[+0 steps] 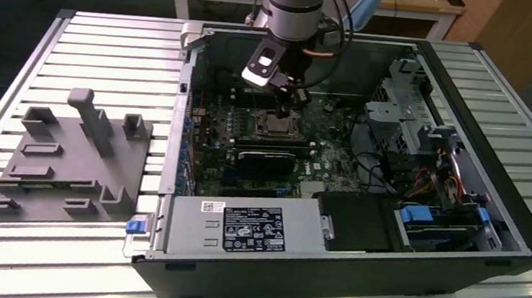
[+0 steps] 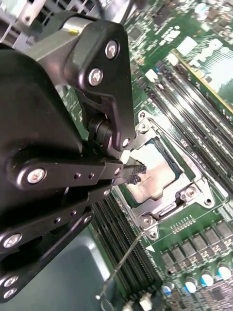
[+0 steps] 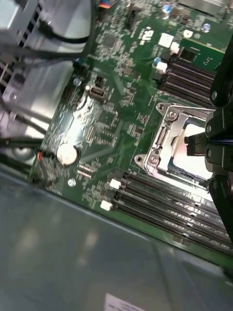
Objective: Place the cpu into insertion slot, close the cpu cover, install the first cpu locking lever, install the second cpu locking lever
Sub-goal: 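Close the cpu cover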
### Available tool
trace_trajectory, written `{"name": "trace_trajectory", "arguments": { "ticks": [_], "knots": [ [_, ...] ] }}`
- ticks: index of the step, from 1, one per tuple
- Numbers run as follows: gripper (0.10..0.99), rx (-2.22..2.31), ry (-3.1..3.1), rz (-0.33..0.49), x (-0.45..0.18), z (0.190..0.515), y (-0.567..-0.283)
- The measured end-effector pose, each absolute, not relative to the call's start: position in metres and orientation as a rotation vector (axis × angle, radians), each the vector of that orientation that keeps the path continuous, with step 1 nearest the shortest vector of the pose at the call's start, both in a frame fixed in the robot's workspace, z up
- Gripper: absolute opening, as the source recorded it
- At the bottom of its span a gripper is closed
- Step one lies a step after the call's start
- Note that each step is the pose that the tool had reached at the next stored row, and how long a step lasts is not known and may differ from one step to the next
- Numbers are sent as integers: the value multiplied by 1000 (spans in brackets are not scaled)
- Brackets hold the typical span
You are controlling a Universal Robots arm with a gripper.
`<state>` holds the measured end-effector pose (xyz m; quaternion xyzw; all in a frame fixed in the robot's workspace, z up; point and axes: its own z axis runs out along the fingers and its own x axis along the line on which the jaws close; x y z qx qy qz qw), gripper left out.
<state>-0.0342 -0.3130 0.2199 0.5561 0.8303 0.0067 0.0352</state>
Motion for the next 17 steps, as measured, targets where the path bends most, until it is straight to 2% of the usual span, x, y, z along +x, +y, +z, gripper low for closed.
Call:
{"name": "trace_trajectory", "arguments": {
  "ticks": [17],
  "knots": [
    [106,1297,2787,37,-34,220,-313]
  ]
}}
